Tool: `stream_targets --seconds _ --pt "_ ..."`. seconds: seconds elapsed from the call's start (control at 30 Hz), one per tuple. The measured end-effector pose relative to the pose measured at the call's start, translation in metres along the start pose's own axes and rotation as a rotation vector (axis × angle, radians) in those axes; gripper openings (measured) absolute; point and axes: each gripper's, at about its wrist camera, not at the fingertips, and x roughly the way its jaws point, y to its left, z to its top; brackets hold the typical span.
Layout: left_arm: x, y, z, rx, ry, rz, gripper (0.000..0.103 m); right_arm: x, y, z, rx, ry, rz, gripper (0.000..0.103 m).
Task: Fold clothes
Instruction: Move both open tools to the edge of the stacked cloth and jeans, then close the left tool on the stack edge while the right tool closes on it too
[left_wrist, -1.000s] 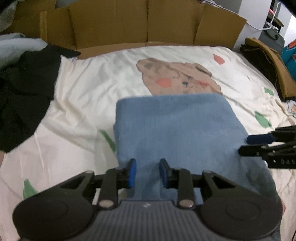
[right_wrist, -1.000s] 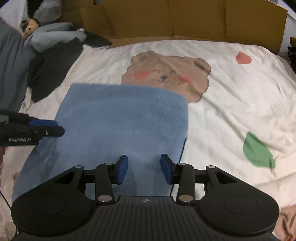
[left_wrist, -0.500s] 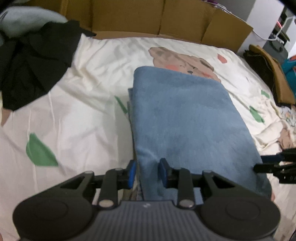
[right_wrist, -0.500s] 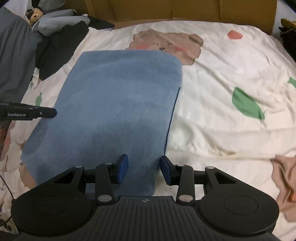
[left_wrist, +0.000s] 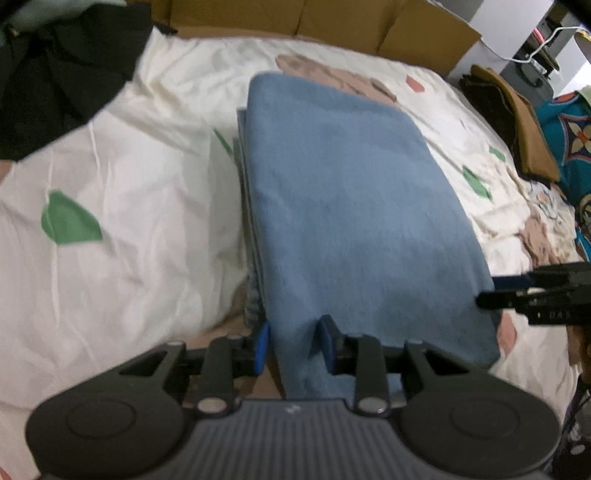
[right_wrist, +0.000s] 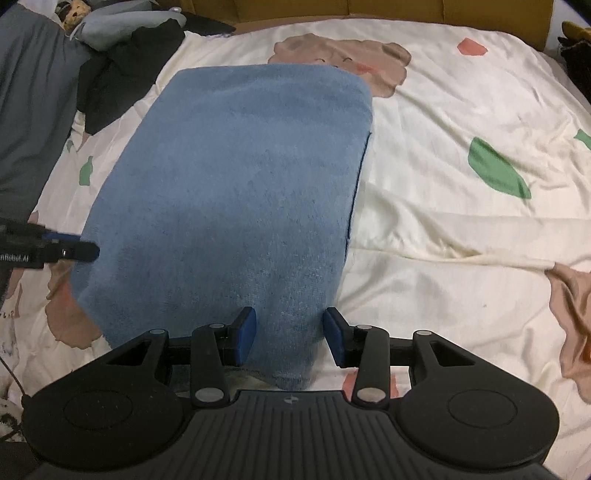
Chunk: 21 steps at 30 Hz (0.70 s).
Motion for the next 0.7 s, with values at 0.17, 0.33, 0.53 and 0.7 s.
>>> stream_targets --seconds 0.17,0.33,0.53,0.7 --pt "-0.012 0.002 -0.001 -0.018 -0.006 -0.024 0.029 -0.014 0.002 0.003 0.014 0.033 -0.003 0.046" --pt "-0.011 0.001 0.0 -0.042 -0.02 -0.033 0.029 -0.024 0.0 -0.003 0.109 0.079 0.097 0.046" --pt "-0.011 0.003 -0.001 -0.047 -0.025 -0.034 0.029 -0.014 -0.006 -0.013 0.262 0.111 0.215 0.047" --pt "-0.011 0.007 -0.002 -0.066 -0.026 -0.043 0.029 -0.004 -0.019 -0.024 0.459 0.117 0.358 0.06"
